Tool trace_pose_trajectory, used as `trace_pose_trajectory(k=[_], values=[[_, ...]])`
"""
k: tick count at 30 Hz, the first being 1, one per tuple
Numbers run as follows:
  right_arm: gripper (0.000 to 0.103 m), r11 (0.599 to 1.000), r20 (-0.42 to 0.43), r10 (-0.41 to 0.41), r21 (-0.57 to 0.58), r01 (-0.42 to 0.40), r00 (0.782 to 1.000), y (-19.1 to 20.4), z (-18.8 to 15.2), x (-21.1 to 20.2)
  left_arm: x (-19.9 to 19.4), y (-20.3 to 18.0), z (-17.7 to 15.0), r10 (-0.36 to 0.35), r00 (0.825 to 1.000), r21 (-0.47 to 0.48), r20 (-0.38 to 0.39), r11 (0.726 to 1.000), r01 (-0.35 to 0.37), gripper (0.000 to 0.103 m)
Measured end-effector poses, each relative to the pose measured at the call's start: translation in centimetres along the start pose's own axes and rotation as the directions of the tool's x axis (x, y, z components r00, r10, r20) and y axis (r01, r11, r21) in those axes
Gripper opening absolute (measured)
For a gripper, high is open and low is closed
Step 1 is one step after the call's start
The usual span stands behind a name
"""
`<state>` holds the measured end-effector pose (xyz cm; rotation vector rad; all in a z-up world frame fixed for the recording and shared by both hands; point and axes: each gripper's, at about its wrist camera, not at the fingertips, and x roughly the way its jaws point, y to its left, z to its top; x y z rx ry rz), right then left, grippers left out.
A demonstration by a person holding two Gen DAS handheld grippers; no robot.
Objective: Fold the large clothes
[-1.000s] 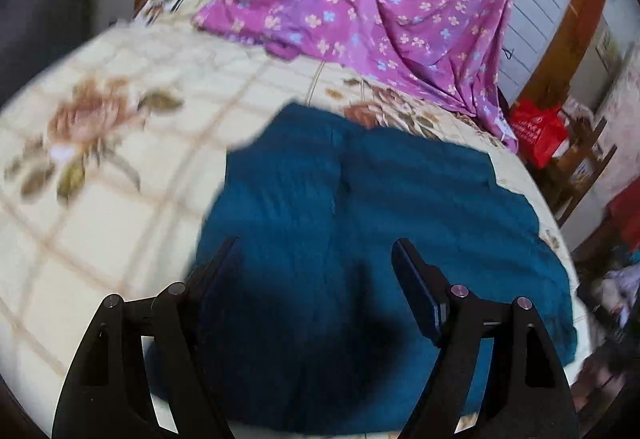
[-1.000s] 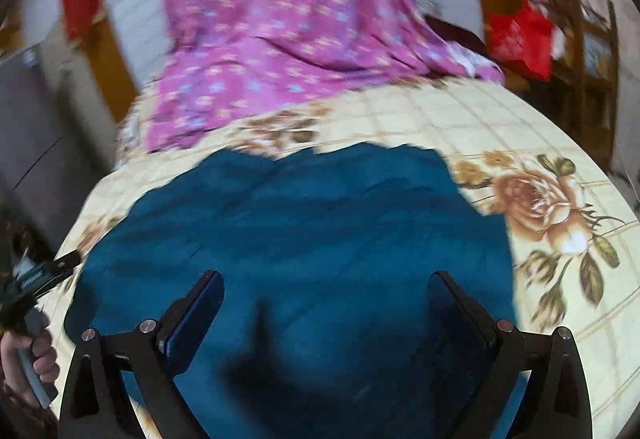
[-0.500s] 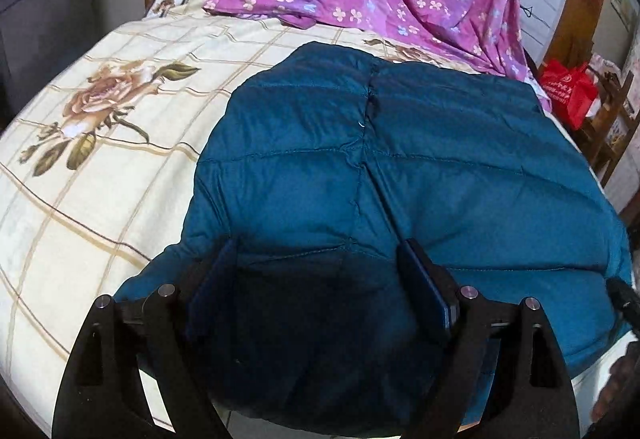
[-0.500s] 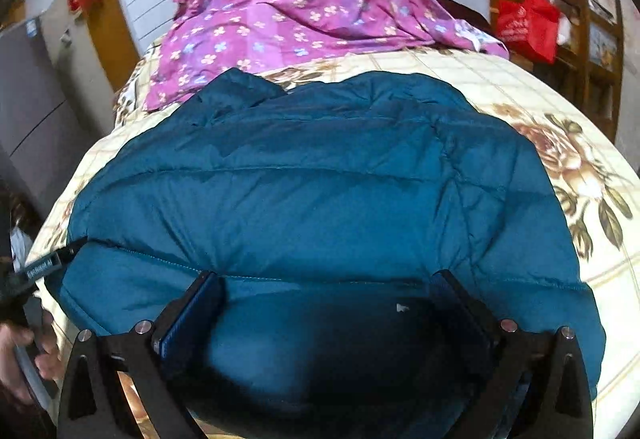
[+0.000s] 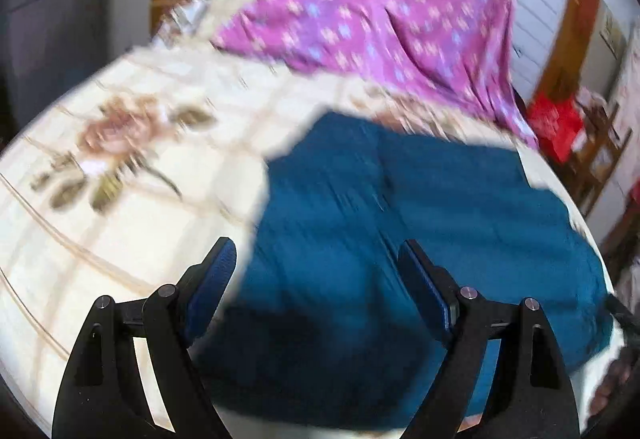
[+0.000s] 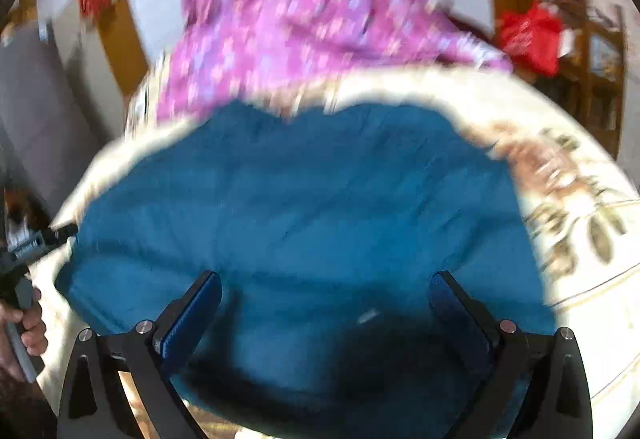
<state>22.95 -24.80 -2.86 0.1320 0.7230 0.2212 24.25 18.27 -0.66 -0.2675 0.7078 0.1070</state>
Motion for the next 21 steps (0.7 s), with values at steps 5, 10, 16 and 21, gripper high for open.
trace_pose_trajectory(k=[5,10,16,21], values=[[0.103,0.994,0.077,-0.020,0.111,0.012,0.997,-6.3,1.9,-1.8,7.3,1.3,3.9,-0.041,0.969,0.030,-0.245,0.998,0.050,0.084],[0.103,0.992,-0.082,-0.004,0.126,0.014,0.997,-10.4,2.7,2.2,12.3,2.6,5.0,-0.200,0.902,-0.104,-0.384,0.979,0.173,0.085],[0.103,0.958,-0.193,0.196,0.249,-0.145,0.961,-15.3,1.8,6.3,13.9,1.9,6.1,-0.264,0.862,-0.081,-0.433,0.964,0.255,0.102],[0.103,0.926,-0.204,0.344,0.238,-0.294,0.917,-16.0,2.9,7.9,14.8,0.2,6.6,-0.310,0.835,-0.054,-0.455,0.946,0.321,0.102]])
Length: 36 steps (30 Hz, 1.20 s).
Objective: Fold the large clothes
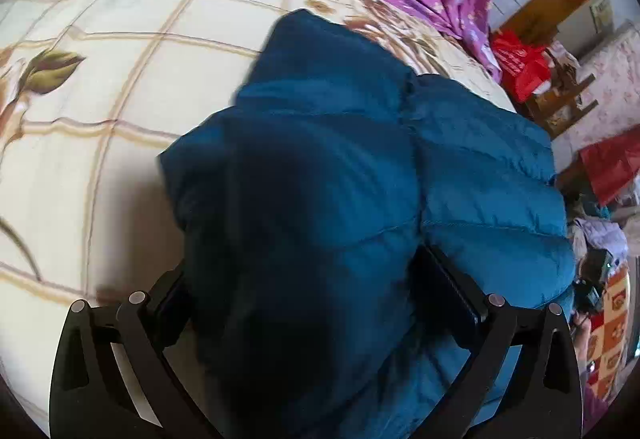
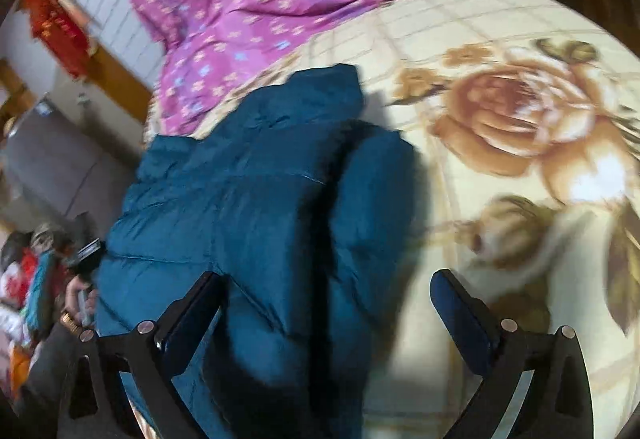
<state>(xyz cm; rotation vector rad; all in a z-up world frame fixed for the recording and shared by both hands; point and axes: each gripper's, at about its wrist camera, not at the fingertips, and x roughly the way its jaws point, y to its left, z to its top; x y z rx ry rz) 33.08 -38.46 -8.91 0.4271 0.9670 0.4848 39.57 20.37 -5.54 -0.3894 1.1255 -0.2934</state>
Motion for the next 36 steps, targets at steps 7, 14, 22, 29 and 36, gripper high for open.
trace_pose_trajectory(k=[7,14,22,29,36], values=[[0.103,0.959,-0.117,0.240,-0.123,-0.254,0.964,1.3,1.6,3.8,-0.3,0.2,-0.4,-0.021,0.998,-0.003,0.062,1.000,0.021,0.071],[0.046,0.948,-0.130,0.102,-0.287,-0.136,0.986,5.4,2.0,4.4,-1.6,-2.4,-2.3,0.106,0.980,0.044,0.167,0.992,-0.115,0.024],[0.031,0.872,0.048,-0.083,-0.480,0.096,0.995,10.9,1.3,-2.9,-6.8,-8.1,-4.5,0.147,0.953,0.076,0.266,0.982,-0.173,0.017],[0.031,0.849,0.055,-0.178,-0.496,0.182,0.982,9.2,0.4,-10.8,-8.5,-13.5,-7.4,0.036,0.969,0.127,0.244,0.990,-0.068,0.017],[0.052,0.962,-0.105,-0.211,-0.199,0.188,0.972,0.7,-1.2,-10.0,-1.5,-12.7,-8.9,0.143,0.985,0.047,0.096,0.988,-0.148,0.043]])
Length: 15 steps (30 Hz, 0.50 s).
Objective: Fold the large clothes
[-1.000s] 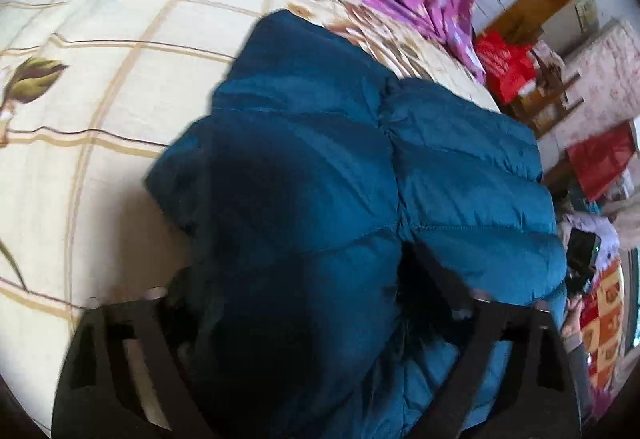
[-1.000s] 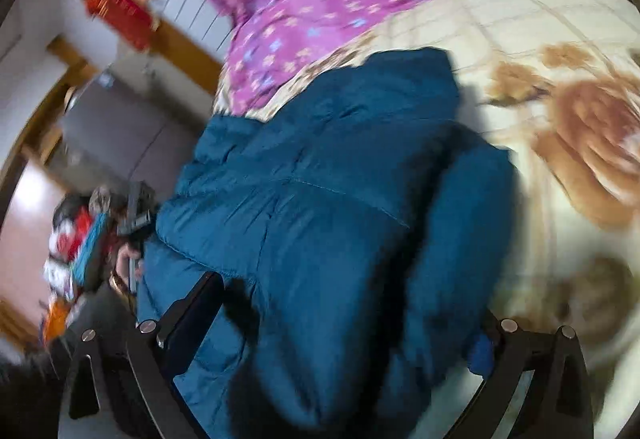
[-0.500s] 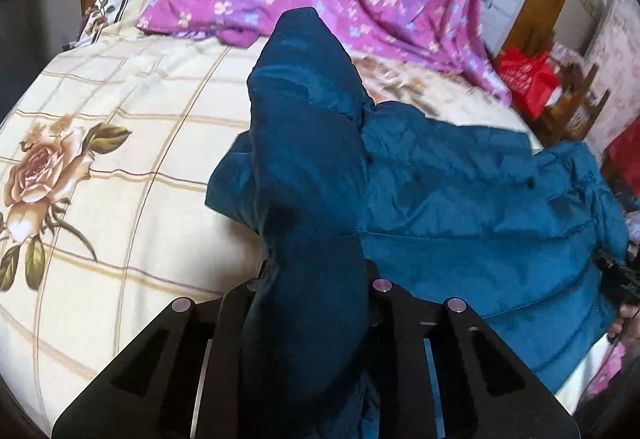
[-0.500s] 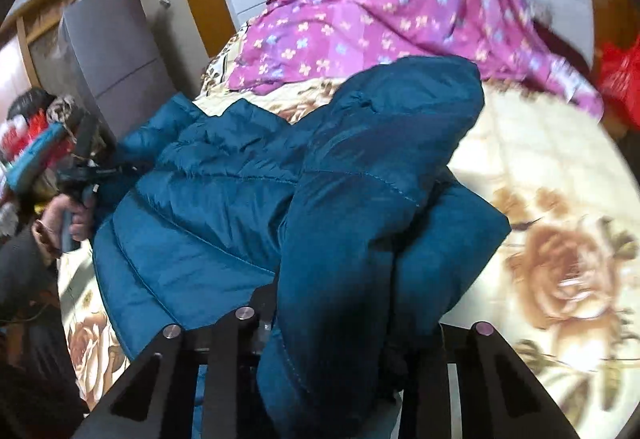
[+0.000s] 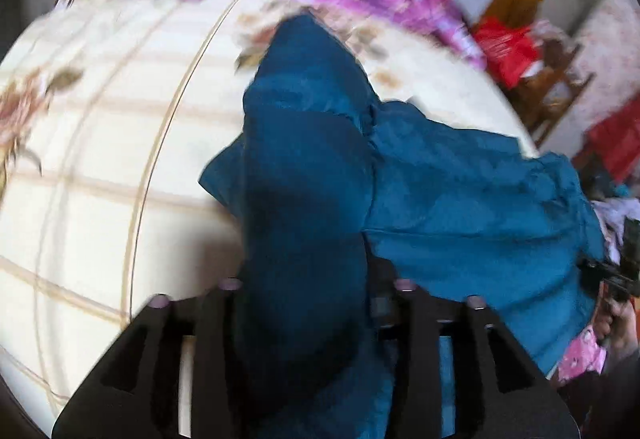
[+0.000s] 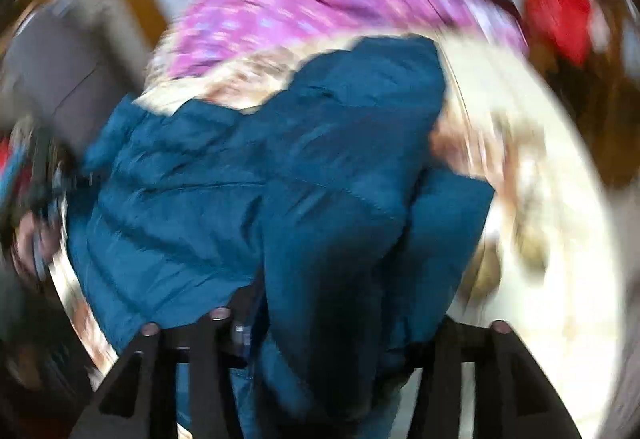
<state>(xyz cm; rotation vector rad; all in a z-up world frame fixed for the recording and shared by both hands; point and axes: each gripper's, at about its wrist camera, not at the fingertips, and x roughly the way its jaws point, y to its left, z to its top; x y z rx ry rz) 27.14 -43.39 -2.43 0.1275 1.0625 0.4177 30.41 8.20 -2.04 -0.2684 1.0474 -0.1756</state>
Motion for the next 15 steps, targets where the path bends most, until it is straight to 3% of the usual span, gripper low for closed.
trace_pose_trajectory(k=[2,4,9,12,14,15], values=[[0.055,0.991,0.010,0.031,0.133,-0.032,0.999,-1.7,-0.8,0.3,-0.3,0.9,-0.4,-0.014,1.000,-0.029,0.024,0.999,0.015,0.049],[0.058,0.982,0.040,0.021,0.185,-0.028,0.999,-2.0,-1.2,-0.5,-1.1,1.4,-0.5,-0.031,0.999,-0.044,0.026,0.999,0.033,0.049],[0.059,0.964,0.070,-0.113,0.249,0.093,0.991,-1.6,-1.1,-3.7,-4.7,1.4,-0.4,0.014,0.994,-0.043,0.108,0.999,-0.009,0.049],[0.061,0.940,0.144,-0.186,0.315,0.133,0.972,-1.2,-0.3,-6.8,-7.1,1.2,-0.3,0.017,0.986,-0.053,0.169,0.999,-0.009,0.054],[0.075,0.938,0.191,-0.215,0.315,0.148,0.958,0.5,0.4,-8.0,-7.5,-0.2,0.4,0.027,0.978,-0.031,0.205,0.999,-0.021,0.066],[0.077,0.939,0.204,-0.223,0.308,0.153,0.953,1.3,0.5,-8.3,-7.4,-1.0,0.5,0.038,0.974,-0.013,0.222,0.999,-0.036,0.067]])
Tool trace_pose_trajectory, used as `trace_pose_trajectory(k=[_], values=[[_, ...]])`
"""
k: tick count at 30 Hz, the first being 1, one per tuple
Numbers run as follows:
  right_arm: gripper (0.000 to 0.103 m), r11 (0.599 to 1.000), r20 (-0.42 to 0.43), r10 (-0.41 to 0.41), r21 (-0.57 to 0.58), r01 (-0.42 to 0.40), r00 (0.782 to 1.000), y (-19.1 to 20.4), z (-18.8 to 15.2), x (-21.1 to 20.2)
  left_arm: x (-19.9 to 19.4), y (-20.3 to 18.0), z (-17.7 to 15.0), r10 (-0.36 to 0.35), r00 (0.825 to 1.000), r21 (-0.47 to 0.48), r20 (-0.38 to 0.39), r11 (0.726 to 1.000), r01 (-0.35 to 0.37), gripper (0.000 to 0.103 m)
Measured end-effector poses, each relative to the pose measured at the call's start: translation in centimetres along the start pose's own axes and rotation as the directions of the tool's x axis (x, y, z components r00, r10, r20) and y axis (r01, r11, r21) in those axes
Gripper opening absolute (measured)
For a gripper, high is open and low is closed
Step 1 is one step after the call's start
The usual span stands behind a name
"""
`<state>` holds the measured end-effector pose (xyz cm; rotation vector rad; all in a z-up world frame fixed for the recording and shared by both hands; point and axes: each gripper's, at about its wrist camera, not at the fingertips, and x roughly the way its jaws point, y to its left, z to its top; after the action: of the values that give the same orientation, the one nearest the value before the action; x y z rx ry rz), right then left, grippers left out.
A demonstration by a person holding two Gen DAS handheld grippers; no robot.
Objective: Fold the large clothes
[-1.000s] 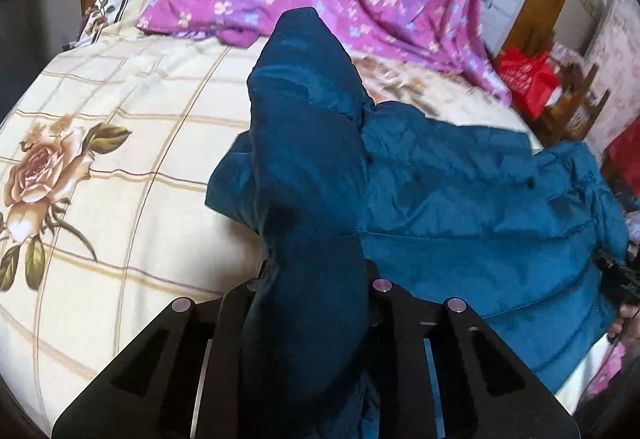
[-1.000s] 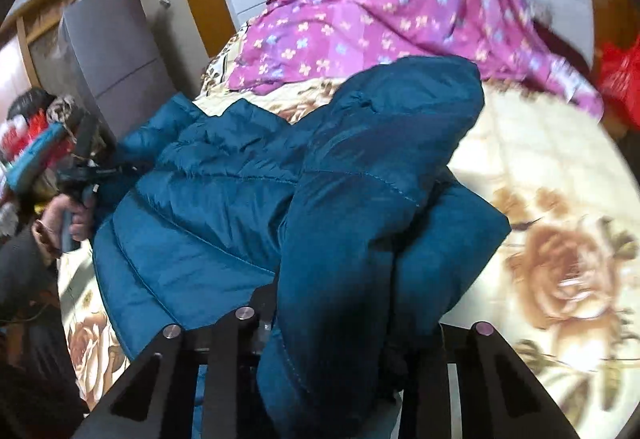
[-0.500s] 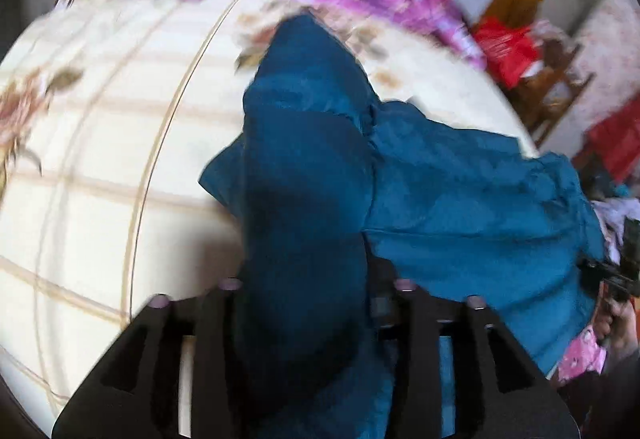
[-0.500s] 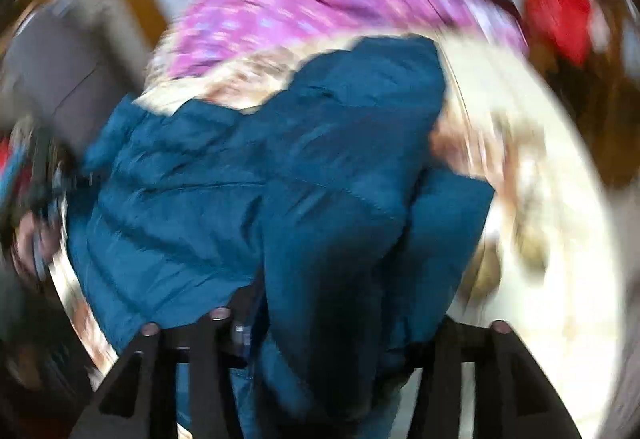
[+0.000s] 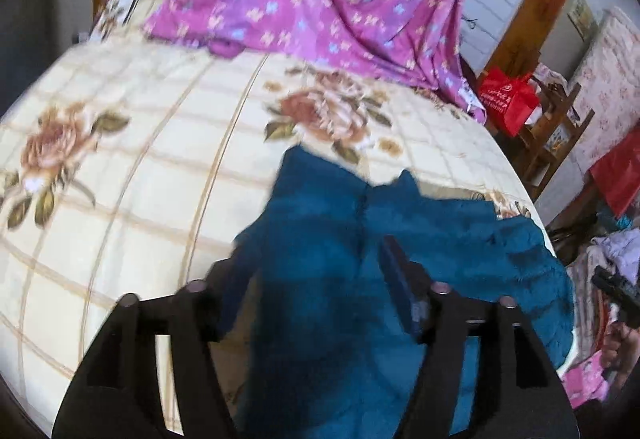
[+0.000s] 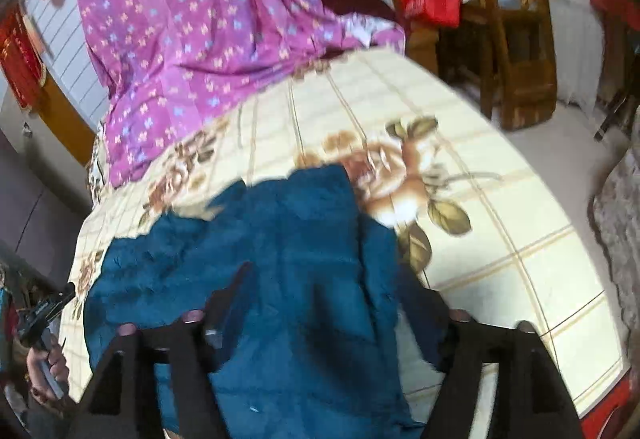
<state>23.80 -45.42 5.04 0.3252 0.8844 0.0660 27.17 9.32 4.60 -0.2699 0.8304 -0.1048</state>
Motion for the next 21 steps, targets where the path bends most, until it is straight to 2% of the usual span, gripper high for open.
trace_pose_trajectory(k=[2,5,7,9,11,12,17,21], values=[[0.078,1.000,0.017,-0.011,-0.028,0.012,1.000,1.8,-0.3,0.4,1.1,-1.9,-0.1,0.025,1.000,0.045,0.015,0.999,-0.026,0.067],[0.078,0.992,0.018,-0.094,-0.077,0.095,0.995,4.6,-0.9,3.6,4.5,-4.0,-0.6,0.108,0.994,0.107,-0.014,0.989,-0.106,0.067],[0.078,0.991,-0.007,-0.120,-0.054,0.120,0.993,4.8,-1.4,6.4,6.9,-3.8,-1.1,0.174,0.984,0.113,-0.046,0.979,-0.168,0.067],[0.080,0.982,-0.029,-0.183,-0.044,0.182,0.983,4.0,-2.1,9.0,9.6,-3.0,-2.3,0.251,0.963,0.125,-0.098,0.963,-0.239,0.067],[0.099,0.976,-0.071,-0.215,-0.057,0.211,0.974,3.1,-3.1,11.8,10.7,-2.0,-3.4,0.242,0.967,0.121,-0.080,0.965,-0.232,0.072],[0.103,0.979,-0.066,-0.198,-0.066,0.194,0.978,2.6,-3.5,12.7,10.7,-1.6,-3.7,0.225,0.972,0.106,-0.063,0.970,-0.218,0.072],[0.103,0.990,-0.074,-0.132,-0.059,0.128,0.988,1.6,-3.5,13.9,10.9,-0.9,-4.3,0.203,0.979,0.063,-0.033,0.978,-0.201,0.078],[0.102,0.988,-0.116,-0.148,-0.065,0.141,0.982,1.8,-3.2,13.7,10.6,-0.8,-4.6,0.192,0.981,0.055,-0.012,0.980,-0.191,0.079]])
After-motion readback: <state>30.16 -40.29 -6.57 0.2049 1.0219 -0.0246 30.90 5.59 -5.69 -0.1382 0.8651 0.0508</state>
